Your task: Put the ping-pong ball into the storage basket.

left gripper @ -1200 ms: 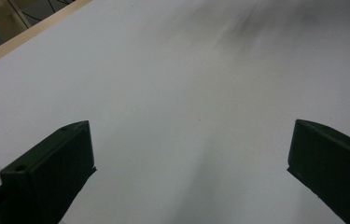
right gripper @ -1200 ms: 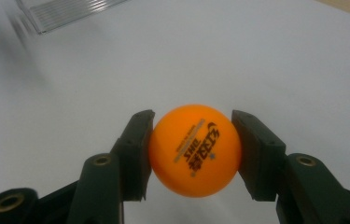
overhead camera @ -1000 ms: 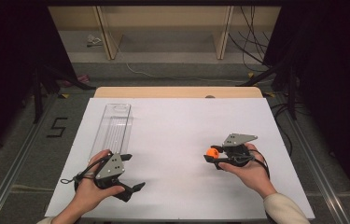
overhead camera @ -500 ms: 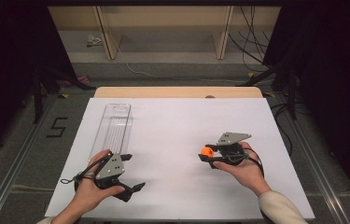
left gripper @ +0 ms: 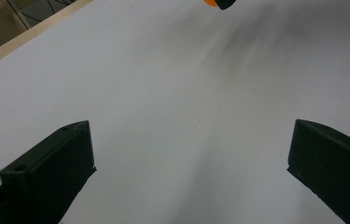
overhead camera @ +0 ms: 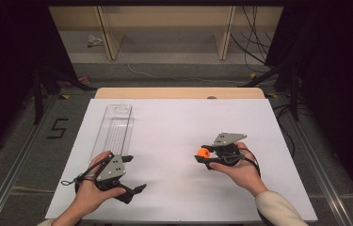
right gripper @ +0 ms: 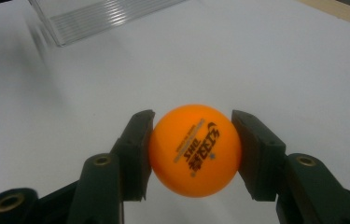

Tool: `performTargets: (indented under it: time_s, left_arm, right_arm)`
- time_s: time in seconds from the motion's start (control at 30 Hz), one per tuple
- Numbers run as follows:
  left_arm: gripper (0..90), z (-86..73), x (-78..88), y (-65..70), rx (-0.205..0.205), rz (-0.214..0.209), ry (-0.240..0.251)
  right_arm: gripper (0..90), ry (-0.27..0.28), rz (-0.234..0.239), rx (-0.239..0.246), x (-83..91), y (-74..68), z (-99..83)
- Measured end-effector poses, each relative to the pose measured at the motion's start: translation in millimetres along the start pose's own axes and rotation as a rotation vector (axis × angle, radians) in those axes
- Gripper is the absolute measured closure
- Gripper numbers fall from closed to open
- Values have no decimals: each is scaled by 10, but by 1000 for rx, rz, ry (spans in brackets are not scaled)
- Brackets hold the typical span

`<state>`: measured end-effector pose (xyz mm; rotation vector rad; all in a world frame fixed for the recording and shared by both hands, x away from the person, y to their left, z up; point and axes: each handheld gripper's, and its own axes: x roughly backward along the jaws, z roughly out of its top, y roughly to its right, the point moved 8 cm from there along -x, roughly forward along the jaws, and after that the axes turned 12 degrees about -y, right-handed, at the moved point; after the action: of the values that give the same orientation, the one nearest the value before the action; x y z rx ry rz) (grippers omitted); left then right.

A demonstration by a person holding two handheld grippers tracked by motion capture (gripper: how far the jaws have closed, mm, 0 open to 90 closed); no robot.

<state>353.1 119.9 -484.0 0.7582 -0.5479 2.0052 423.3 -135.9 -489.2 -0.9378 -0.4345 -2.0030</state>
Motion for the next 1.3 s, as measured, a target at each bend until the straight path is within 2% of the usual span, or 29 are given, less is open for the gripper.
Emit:
performTargets:
  time_s: [1.3]
  left_arm:
    - [0,4,2,8,-3,-2,2]
  right_arm:
    - [515,29,18,5,-104,-51,201]
